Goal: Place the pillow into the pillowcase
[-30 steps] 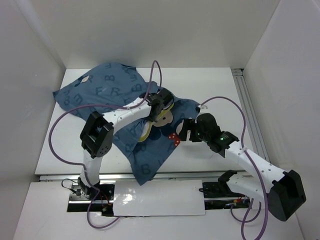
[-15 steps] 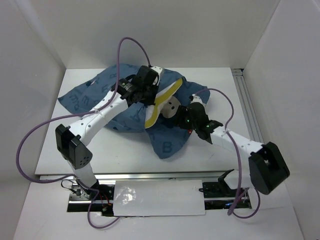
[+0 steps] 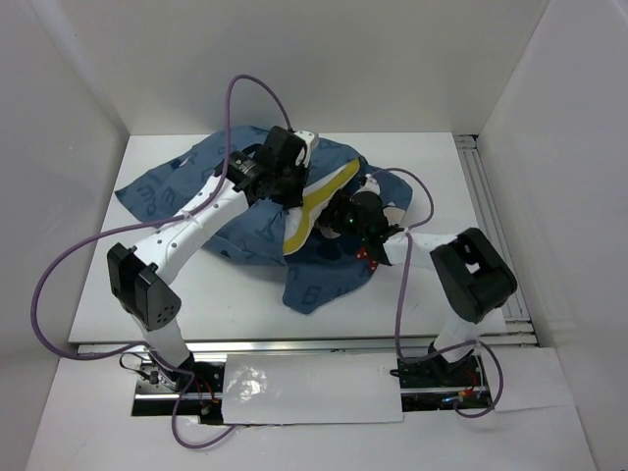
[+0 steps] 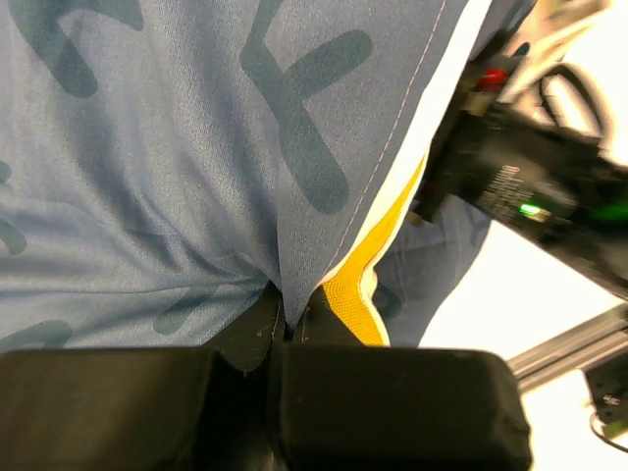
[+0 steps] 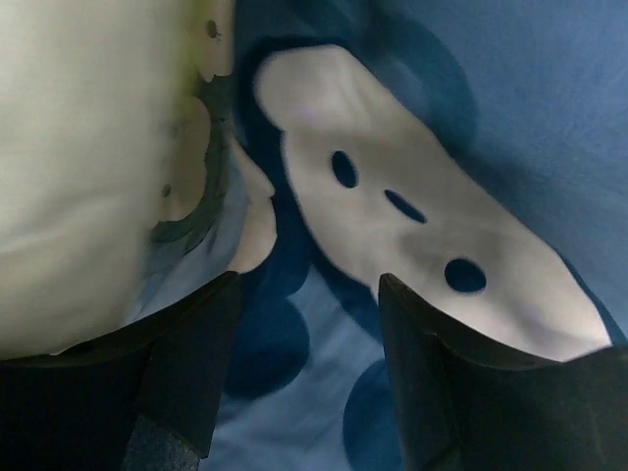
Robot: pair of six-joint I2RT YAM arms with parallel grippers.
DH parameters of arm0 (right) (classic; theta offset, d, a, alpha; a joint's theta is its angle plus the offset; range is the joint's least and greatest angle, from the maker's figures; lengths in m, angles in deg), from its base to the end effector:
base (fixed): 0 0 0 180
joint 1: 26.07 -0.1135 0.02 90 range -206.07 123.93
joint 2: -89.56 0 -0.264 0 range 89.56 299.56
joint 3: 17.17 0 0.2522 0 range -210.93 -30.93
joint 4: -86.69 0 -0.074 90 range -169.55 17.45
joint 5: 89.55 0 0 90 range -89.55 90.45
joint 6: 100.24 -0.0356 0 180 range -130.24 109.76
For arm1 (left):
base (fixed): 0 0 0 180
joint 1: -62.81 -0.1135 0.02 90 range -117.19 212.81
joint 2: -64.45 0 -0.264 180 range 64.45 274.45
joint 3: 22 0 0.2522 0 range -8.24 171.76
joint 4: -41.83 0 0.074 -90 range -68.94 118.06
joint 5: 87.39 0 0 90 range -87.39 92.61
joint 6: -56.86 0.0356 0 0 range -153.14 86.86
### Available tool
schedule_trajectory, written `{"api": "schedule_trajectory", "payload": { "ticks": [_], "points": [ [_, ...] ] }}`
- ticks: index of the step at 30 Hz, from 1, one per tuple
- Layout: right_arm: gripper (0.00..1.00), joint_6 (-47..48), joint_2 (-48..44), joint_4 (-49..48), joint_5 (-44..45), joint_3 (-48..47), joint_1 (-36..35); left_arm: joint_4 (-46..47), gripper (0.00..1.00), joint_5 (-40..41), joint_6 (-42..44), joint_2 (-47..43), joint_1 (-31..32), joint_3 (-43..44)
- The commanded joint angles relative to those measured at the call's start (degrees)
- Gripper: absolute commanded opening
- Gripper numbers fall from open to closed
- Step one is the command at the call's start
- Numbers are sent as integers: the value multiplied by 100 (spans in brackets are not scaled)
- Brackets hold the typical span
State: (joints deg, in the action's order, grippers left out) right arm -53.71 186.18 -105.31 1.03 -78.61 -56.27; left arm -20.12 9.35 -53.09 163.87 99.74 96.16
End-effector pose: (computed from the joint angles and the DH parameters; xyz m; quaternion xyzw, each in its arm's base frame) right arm 0.3090 0.1794 0.1873 0.0992 0.8288 0.3267 0.4432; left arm 0.3077 -0.2260 0.3801 0.1122 0.9096 -0.1413 0.3742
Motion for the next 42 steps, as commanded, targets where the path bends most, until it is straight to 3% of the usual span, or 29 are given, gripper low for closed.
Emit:
{"api": "schedule_trajectory", "payload": {
  "ticks": [1, 6, 14, 22, 26, 28, 29, 30, 33, 38, 41, 42],
  "points": [
    [66, -242, 496, -1499, -67, -180, 31, 521, 0, -472, -246, -177, -141, 291],
    [67, -321, 858, -1951, 398, -241, -39, 635, 0, -823, -317, -308, -247, 230],
    [70, -434, 1307, -2819, 329, -435, -92, 802, 0, -1148, -379, -511, -414, -104],
    [70, -830, 1860, -4287, 768, -365, -276, 960, 0, -1728, -379, -616, -467, -226],
    [64, -953, 2053, -4588, 1058, -601, -329, 1013, 0, -1799, -431, -722, -519, -280],
    [53, -954, 2106, -4369, 1242, -812, -329, 1013, 0, -1799, -431, -775, -520, -280],
    [44, -1014, 2107, -4281, 1295, -813, -329, 1013, 0, -1799, -431, -827, -520, -341],
    [27, -1015, 2107, -4227, 1296, -874, -329, 1013, 0, -1730, -431, -827, -520, -341],
    [0, -1015, 1940, -3894, 1497, -770, -329, 1013, 0, -1641, -493, -880, -573, -464],
    [0, -962, 1475, -3226, 1498, -286, -207, 1065, 0, -1580, -546, -994, -853, -623],
    [0, -629, 1404, -2719, 1060, -407, -206, 1118, 0, -1738, -598, -1108, -968, -675],
    [9, -289, 1343, -2611, 945, -487, -206, 1118, 0, -1799, -598, -1109, -968, -675]
  ]
}}
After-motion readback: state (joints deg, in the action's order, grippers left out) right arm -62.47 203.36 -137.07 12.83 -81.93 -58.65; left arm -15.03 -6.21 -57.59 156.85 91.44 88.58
